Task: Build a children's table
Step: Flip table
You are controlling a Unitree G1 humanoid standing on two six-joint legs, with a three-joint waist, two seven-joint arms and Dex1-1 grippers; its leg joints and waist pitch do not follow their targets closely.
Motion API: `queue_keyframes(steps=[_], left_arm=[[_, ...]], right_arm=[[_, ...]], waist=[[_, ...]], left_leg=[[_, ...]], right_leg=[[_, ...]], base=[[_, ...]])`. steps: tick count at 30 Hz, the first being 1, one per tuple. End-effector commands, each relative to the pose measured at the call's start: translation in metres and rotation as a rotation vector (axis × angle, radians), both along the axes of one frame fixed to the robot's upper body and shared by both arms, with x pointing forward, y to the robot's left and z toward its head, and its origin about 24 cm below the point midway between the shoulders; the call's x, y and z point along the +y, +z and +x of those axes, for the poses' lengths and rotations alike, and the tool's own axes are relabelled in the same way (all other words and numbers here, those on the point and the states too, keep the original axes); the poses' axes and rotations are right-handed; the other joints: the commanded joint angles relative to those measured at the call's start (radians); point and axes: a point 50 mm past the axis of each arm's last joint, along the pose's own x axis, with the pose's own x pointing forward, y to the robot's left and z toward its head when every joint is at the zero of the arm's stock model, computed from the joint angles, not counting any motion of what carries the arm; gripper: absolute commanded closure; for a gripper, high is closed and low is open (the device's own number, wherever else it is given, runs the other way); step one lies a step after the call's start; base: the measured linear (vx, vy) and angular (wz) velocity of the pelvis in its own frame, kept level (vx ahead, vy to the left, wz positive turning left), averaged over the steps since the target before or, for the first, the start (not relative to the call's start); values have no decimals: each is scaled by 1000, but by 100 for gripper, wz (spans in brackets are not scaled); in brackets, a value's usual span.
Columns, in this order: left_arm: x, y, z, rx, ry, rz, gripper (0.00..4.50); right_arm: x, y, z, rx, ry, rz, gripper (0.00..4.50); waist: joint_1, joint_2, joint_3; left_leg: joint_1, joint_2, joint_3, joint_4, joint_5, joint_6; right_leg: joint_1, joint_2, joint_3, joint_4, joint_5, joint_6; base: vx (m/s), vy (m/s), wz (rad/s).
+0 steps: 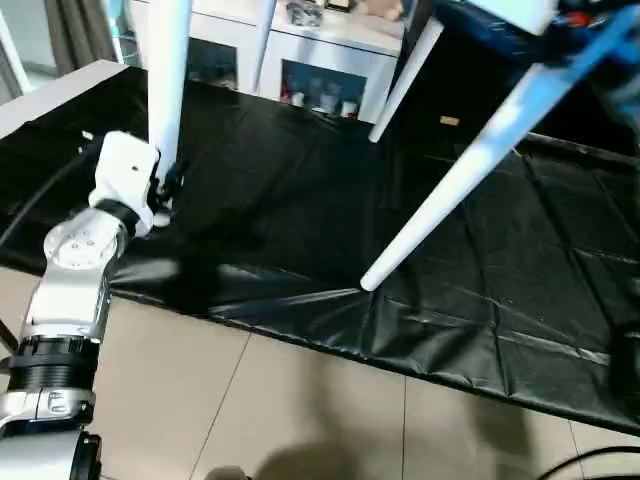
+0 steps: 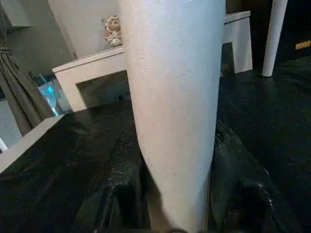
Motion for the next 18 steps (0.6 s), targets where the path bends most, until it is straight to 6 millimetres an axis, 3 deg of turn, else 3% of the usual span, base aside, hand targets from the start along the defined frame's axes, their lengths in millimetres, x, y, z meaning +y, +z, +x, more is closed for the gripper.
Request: queue_keyframes(steps=[1, 4, 5, 10, 13, 14, 17, 18], left_arm=[[-20, -12, 1, 60, -103, 106, 300], [-19, -15, 1, 72, -101, 110, 300], [-18, -15, 2, 74, -101, 111, 300], [-17, -17, 3, 88, -105, 116, 300], [-18, -19, 3, 99, -107, 119, 300], [-18, -21, 3, 105, -108, 121, 300], [-17, -23, 3, 114, -110, 122, 300], [-17, -24, 2, 118, -112, 124, 300]], right_arm=[[-9, 13, -7, -27, 41, 95, 0], [-24, 36, -13, -45, 105, 369, 0], [-28, 40, -13, -50, 107, 418, 0], [-57, 51, -10, -39, 68, 677, 0], [-82, 47, -11, 2, 78, 818, 0], [-92, 41, -13, 28, 108, 845, 0], [-108, 29, -17, 67, 145, 876, 0], [-119, 18, -22, 104, 172, 886, 0]], waist=[[-11, 37, -59], [-9, 33, -65], [-7, 39, -65], [-6, 35, -60], [-5, 34, -61], [-2, 37, -62], [5, 35, -62], [7, 34, -64]], left_leg=[[35, 64, -35, -98, -340, -52], [32, 63, -31, -96, -290, -56], [34, 62, -30, -95, -282, -58], [30, 57, -26, -96, -277, -63], [33, 56, -25, -95, -282, -65], [33, 56, -26, -95, -279, -63], [34, 57, -23, -94, -267, -49], [32, 57, -24, -95, -258, -47]], right_leg=[[12, -116, 68, -85, -331, -115], [17, -115, 70, -73, -258, -136], [14, -113, 70, -71, -245, -138], [17, -112, 70, -76, -273, -123], [18, -111, 69, -77, -274, -124], [19, -112, 69, -76, -270, -124], [22, -111, 68, -80, -260, -121], [26, -112, 67, -80, -254, -121]], base=[[0, 0, 0], [0, 0, 0], [0, 0, 0], [0, 0, 0], [0, 0, 0], [0, 0, 0], [0, 0, 0], [0, 0, 0]])
